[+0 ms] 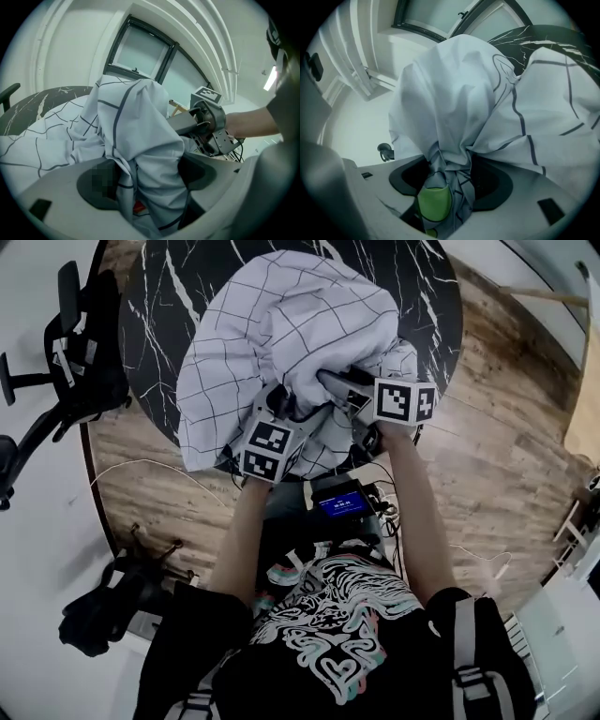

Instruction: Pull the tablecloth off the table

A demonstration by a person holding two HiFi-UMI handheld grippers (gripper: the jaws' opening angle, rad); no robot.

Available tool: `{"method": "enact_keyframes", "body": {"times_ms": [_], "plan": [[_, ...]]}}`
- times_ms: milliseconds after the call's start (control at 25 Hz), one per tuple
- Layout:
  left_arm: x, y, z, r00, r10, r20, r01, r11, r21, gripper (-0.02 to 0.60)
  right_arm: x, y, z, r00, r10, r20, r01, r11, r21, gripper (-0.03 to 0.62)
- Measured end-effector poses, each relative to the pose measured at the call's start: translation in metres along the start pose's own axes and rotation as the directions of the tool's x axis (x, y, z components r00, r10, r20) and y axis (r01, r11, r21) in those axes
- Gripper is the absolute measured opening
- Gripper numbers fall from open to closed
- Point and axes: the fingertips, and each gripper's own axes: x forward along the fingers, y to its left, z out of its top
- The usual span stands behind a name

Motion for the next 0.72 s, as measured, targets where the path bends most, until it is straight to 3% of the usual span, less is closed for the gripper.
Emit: {"method": "enact_keyframes", "body": {"times_ms": [280, 720], "plan": [[-0.008, 0.002, 0.002, 0.998, -0.038, 0.039, 0.038, 0.999, 0.012, 0.360, 0.004, 0.008, -0.002, 0.994, 0.080, 0.076, -0.084, 0.995, 0.058, 0.242], [-0.019, -0.004, 0.010, 0.991, -0.100, 0.093, 0.100, 0.995, 0.008, 0.314, -0.003, 0.024, -0.003, 0.979, 0.102, 0.177, -0.116, 0.991, 0.071, 0.190]]}}
